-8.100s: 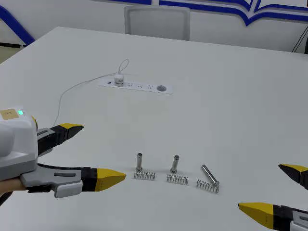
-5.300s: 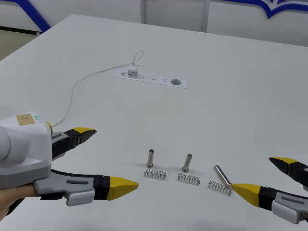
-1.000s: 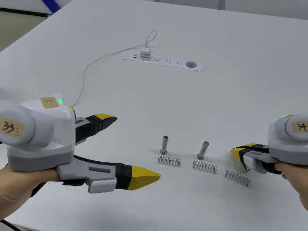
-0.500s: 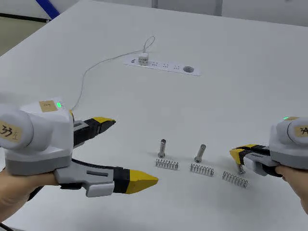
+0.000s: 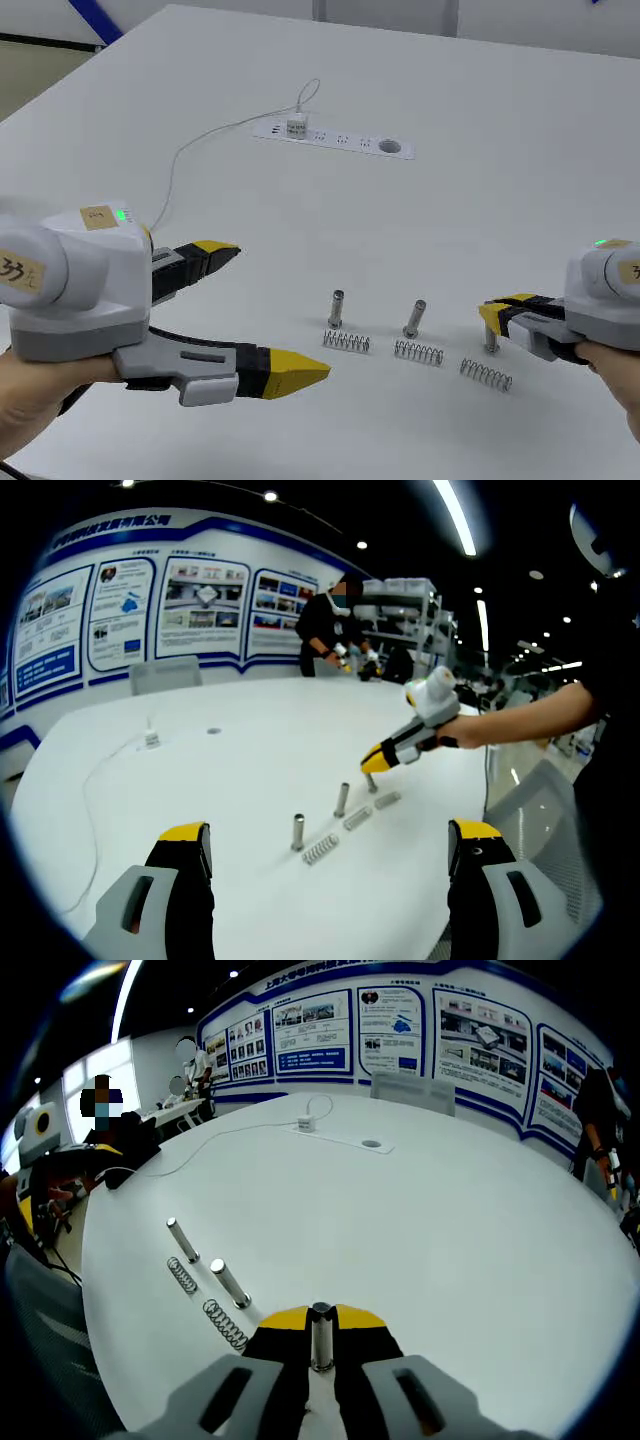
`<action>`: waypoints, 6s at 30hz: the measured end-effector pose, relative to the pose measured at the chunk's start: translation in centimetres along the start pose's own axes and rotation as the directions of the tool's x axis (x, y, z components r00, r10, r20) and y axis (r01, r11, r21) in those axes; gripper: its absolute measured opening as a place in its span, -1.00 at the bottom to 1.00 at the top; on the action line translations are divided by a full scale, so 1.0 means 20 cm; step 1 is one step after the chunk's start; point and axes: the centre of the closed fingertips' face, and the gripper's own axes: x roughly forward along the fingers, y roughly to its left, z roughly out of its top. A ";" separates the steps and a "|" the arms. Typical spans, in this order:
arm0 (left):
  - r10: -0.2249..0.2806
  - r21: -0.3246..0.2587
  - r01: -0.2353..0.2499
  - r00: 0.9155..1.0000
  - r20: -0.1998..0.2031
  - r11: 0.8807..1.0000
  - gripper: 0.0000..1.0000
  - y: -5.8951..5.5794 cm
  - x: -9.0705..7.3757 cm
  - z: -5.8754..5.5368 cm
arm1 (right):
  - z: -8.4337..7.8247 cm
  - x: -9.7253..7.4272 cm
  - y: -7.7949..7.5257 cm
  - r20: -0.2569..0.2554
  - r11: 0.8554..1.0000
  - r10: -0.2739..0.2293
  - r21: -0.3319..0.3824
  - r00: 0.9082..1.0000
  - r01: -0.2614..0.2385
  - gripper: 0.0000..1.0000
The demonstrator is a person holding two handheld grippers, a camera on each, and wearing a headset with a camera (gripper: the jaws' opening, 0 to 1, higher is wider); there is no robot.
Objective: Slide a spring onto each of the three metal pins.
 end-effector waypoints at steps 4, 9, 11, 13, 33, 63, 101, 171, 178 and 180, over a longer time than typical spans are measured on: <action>-0.001 0.000 0.001 1.000 0.001 1.000 1.00 0.00 0.00 0.00 | 0.00 -0.02 0.01 0.006 1.000 -0.006 -0.002 1.000 0.006 -0.84; -0.002 0.001 0.002 1.000 0.001 1.000 1.00 0.00 0.00 0.00 | -0.01 -0.04 0.02 0.025 0.999 -0.021 -0.031 0.999 0.022 -0.84; -0.003 0.000 0.003 1.000 0.003 1.000 1.00 0.00 0.00 0.01 | -0.02 -0.05 0.03 0.037 0.998 -0.026 -0.049 0.999 0.028 -0.84; -0.005 0.001 0.005 1.000 0.003 1.000 1.00 0.00 0.01 0.01 | -0.02 -0.07 0.03 0.048 0.999 -0.025 -0.044 0.999 0.027 -0.84; -0.007 0.009 0.007 1.000 0.001 1.000 1.00 -0.02 0.01 0.01 | -0.05 -0.11 0.01 0.087 0.996 -0.041 -0.081 0.995 0.048 -0.83; -0.002 0.019 0.002 1.000 0.003 1.000 1.00 -0.03 -0.01 0.02 | -0.03 -0.11 -0.01 0.096 0.998 -0.061 -0.029 0.993 0.064 -0.73; -0.001 0.024 0.001 1.000 -0.022 1.000 1.00 -0.04 -0.01 0.00 | -0.27 -0.11 0.08 -0.027 0.979 0.121 -0.159 0.992 -0.124 -0.58; -0.093 0.066 0.094 0.995 -0.018 0.993 0.99 -0.16 0.11 0.05 | -0.15 -0.30 0.20 -0.085 0.911 0.211 -0.345 0.974 -0.228 -0.79; -0.108 0.078 0.109 0.994 -0.017 0.991 0.99 -0.18 0.12 0.07 | -0.12 -0.35 0.22 -0.074 0.904 0.220 -0.359 0.973 -0.232 -0.79; -0.112 0.081 0.113 0.994 -0.016 0.990 0.99 -0.18 0.12 0.08 | -0.11 -0.36 0.23 -0.072 0.902 0.224 -0.363 0.972 -0.235 -0.79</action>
